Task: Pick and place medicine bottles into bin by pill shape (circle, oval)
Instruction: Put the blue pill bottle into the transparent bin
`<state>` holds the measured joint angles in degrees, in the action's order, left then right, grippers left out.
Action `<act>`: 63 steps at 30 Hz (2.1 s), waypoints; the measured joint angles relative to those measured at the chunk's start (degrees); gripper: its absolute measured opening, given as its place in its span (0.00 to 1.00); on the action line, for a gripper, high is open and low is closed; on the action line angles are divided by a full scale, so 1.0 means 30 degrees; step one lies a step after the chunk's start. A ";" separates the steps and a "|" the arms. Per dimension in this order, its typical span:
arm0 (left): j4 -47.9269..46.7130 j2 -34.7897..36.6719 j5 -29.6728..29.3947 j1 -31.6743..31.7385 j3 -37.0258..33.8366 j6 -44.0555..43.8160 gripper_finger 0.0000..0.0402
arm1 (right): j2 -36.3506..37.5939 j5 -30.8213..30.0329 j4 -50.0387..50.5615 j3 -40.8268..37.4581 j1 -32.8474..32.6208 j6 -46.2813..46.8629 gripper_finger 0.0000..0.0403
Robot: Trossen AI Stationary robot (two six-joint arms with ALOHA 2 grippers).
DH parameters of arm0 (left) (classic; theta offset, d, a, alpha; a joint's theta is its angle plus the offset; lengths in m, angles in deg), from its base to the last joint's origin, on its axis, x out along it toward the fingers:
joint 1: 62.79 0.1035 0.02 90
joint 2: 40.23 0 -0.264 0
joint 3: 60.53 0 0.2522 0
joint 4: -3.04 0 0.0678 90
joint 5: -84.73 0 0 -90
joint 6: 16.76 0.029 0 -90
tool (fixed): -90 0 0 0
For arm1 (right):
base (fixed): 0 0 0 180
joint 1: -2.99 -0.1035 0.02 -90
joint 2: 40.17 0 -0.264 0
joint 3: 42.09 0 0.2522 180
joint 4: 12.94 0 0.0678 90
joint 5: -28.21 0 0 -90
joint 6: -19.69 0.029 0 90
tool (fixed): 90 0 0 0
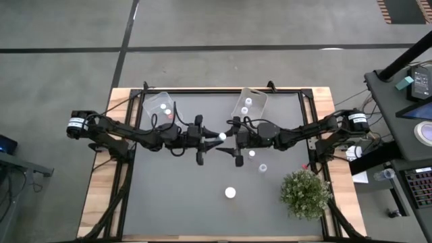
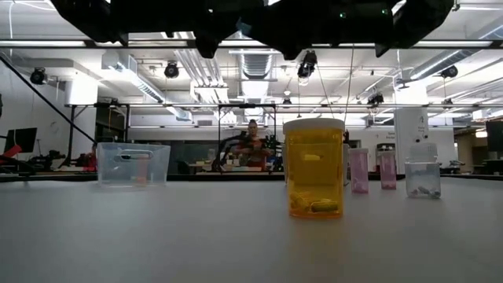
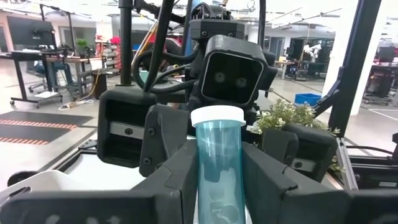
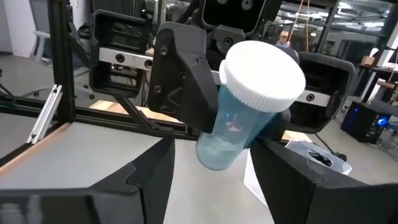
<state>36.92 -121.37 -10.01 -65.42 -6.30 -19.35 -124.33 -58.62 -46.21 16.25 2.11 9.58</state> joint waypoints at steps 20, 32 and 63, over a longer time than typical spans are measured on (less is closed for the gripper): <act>-0.0210 -0.0015 0.0240 -0.0016 0.0000 0.0198 0.22 | -0.0044 0.0033 0.0000 0.0058 0.0007 0.0315 0.21; -0.0311 -0.0029 0.0316 0.0000 0.0000 0.0160 0.22 | 0.0000 -0.0031 0.0391 0.0087 0.0007 0.0396 0.22; -0.4485 0.0857 0.0408 0.0095 -0.0044 0.1046 0.59 | 0.0326 -0.0075 0.2823 0.0087 0.0055 0.1201 0.21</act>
<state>23.46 -118.80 -8.78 -65.14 -6.43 -16.22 -123.35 -58.85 -37.74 16.51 2.27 13.18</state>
